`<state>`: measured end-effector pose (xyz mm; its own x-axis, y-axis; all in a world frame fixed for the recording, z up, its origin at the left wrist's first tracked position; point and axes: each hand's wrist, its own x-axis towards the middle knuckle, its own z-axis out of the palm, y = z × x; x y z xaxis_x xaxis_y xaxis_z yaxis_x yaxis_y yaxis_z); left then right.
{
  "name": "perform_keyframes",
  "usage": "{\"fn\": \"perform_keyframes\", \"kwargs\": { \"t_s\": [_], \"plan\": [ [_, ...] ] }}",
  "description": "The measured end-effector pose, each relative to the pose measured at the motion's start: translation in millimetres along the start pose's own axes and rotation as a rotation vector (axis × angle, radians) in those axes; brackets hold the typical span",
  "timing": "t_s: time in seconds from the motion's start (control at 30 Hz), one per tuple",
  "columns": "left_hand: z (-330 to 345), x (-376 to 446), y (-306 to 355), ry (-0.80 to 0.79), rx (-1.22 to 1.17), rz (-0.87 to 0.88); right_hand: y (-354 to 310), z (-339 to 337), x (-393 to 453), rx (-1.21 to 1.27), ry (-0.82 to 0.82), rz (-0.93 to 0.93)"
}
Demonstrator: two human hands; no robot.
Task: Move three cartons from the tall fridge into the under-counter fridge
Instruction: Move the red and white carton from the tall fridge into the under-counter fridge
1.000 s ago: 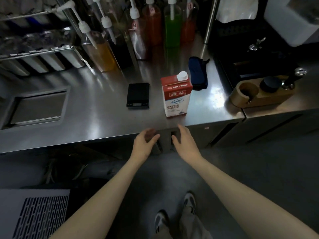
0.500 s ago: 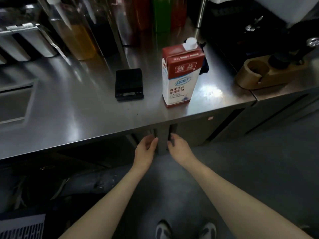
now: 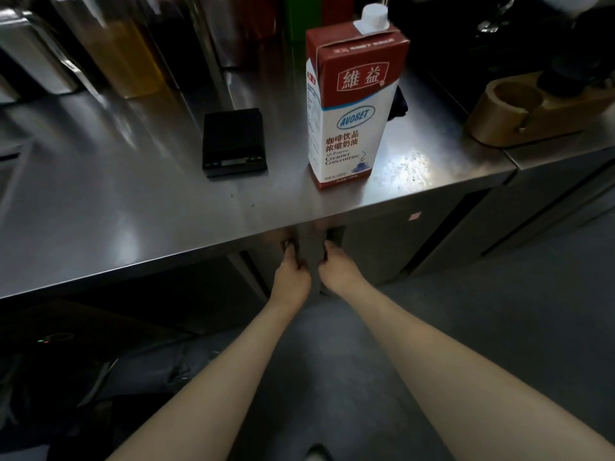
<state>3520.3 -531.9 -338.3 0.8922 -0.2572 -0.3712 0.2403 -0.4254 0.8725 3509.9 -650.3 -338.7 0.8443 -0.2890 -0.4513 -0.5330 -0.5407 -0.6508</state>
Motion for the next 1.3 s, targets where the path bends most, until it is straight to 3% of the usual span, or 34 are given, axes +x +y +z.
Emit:
{"fn": "perform_keyframes", "kwargs": {
  "t_s": [0.53,0.7,1.0,1.2,1.3],
  "plan": [
    [6,-3,6,0.067,-0.112,-0.096,2,-2,-10,-0.070,-0.018,-0.065],
    [13,-36,-2,0.024,-0.022,-0.049,25,0,-34,-0.038,-0.035,-0.058],
    [28,-98,16,0.089,0.011,-0.135,69,-15,-96,-0.020,-0.003,-0.027],
    [60,-121,11,0.000,0.105,-0.241,110,-35,-142,-0.076,0.014,0.011],
    [86,-135,8,-0.095,0.191,-0.202,138,-50,-167,-0.058,0.060,0.020]
  ]
}}
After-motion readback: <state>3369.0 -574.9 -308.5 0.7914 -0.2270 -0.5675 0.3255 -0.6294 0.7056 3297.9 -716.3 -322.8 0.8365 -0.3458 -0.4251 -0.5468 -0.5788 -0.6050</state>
